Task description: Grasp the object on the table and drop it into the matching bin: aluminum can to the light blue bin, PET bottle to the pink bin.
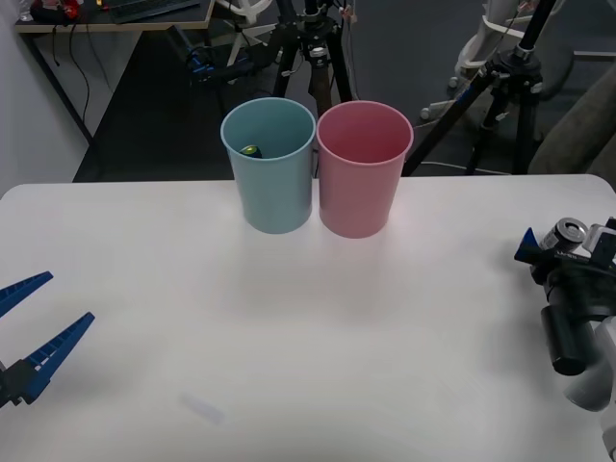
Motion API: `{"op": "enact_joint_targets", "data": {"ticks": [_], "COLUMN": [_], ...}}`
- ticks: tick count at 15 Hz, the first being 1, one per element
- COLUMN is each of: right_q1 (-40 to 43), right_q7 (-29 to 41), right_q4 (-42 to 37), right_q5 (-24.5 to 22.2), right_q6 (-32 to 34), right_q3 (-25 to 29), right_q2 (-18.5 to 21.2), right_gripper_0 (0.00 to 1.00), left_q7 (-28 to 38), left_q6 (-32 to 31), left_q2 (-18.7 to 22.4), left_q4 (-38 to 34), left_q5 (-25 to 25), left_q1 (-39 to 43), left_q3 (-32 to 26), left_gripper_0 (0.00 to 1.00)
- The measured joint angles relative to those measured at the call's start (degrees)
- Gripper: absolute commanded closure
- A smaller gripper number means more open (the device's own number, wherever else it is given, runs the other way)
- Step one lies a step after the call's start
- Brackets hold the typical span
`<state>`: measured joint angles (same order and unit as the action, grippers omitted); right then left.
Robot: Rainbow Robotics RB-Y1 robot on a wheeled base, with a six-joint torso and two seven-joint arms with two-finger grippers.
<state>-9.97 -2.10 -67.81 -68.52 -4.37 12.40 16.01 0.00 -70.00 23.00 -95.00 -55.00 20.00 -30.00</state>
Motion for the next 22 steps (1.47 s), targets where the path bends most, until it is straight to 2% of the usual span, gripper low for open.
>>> {"op": "enact_joint_targets", "data": {"ticks": [6, 20, 21, 22], "right_q1": [-3.1, -3.5, -3.5, -3.5], "right_q7": [0.1, 0.2, 0.2, 0.2], "right_q4": [3.9, 4.0, 4.1, 4.1], "right_q5": [0.0, -0.3, -0.3, -0.3], "right_q6": [0.6, 0.9, 0.9, 0.9], "right_q3": [0.5, 0.5, 0.5, 0.4], "right_q2": [0.8, 1.2, 1.2, 1.2], "right_gripper_0": [0.0, 0.0, 0.54, 1.0], "left_q7": [0.0, 0.0, 0.0, 0.0], "left_q6": [0.0, 0.0, 0.0, 0.0], "left_q2": [0.0, 0.0, 0.0, 0.0], "left_q4": [0.0, 0.0, 0.0, 0.0], "left_q5": [0.0, 0.0, 0.0, 0.0], "left_q1": [0.0, 0.0, 0.0, 0.0], "left_q3": [0.0, 0.0, 0.0, 0.0], "left_gripper_0": [0.0, 0.0, 0.0, 0.0]}}
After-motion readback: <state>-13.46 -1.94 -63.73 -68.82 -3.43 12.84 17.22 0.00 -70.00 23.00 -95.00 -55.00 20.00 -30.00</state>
